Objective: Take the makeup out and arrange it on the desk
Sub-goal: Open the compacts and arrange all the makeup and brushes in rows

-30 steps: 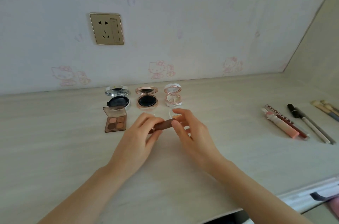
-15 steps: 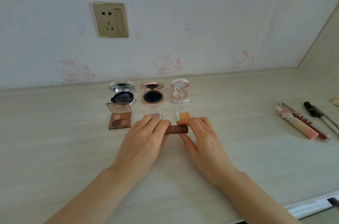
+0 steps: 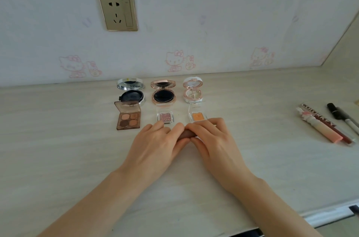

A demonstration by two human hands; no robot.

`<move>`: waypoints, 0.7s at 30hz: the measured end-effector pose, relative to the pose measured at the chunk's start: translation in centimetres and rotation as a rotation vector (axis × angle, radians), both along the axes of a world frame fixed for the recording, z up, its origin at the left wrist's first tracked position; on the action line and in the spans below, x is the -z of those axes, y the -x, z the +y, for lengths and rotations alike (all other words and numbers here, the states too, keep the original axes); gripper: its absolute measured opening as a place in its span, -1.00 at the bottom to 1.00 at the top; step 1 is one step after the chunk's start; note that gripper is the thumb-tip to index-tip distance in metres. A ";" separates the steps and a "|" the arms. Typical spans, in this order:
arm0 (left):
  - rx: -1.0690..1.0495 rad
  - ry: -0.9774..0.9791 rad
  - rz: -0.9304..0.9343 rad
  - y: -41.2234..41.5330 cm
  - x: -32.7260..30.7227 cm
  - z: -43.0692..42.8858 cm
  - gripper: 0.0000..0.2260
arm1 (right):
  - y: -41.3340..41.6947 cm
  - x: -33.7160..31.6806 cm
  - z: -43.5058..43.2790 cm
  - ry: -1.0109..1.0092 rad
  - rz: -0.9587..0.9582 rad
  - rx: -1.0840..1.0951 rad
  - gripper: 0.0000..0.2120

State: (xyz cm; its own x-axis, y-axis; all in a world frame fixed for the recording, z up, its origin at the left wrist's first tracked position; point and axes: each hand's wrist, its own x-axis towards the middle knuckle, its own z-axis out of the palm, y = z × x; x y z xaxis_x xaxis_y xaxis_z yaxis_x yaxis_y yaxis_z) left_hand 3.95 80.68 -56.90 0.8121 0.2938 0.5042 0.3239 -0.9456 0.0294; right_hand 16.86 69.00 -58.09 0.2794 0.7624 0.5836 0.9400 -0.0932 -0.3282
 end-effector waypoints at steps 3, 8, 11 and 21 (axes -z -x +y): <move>0.016 0.027 -0.025 0.1 -0.5 -0.2 -0.70 | 0.0 -0.2 -0.1 -0.015 -0.015 0.004 -0.74; -0.003 0.188 0.015 0.6 -0.4 0.1 -0.68 | 0.1 -0.3 -0.2 0.010 -0.042 -0.048 -0.77; 0.011 0.302 0.011 0.8 -0.6 0.2 -0.71 | 0.0 -0.3 -0.3 0.005 -0.076 -0.055 -0.77; 0.004 0.130 -0.034 0.9 -1.6 -0.2 -0.65 | 0.1 -0.8 -0.5 -0.085 -0.135 -0.014 -0.78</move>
